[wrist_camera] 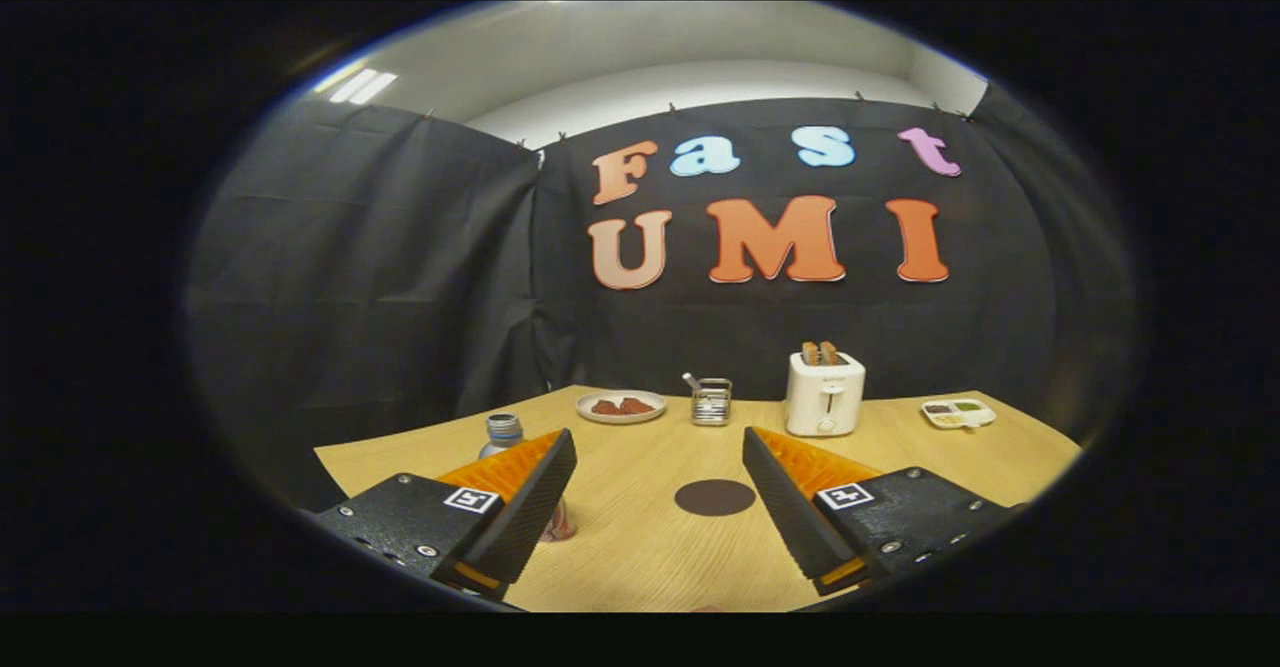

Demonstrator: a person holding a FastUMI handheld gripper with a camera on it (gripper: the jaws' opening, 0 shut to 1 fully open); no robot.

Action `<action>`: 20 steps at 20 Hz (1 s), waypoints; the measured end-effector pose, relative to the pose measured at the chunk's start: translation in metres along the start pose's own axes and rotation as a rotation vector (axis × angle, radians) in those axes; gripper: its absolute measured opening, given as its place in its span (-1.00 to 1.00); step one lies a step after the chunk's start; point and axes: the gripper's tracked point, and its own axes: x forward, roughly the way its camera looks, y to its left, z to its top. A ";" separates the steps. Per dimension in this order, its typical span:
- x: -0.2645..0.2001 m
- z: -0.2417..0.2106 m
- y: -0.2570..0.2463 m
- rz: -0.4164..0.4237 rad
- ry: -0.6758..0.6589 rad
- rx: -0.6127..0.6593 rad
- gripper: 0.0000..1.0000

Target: Take the bottle from table, then pour the juice into the cup, finally place the bottle on the coaster

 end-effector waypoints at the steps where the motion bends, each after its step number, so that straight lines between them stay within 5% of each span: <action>1: 0.002 -0.007 0.007 0.013 0.012 -0.011 0.99; 20: 0.037 -0.093 0.096 0.122 0.181 -0.031 0.99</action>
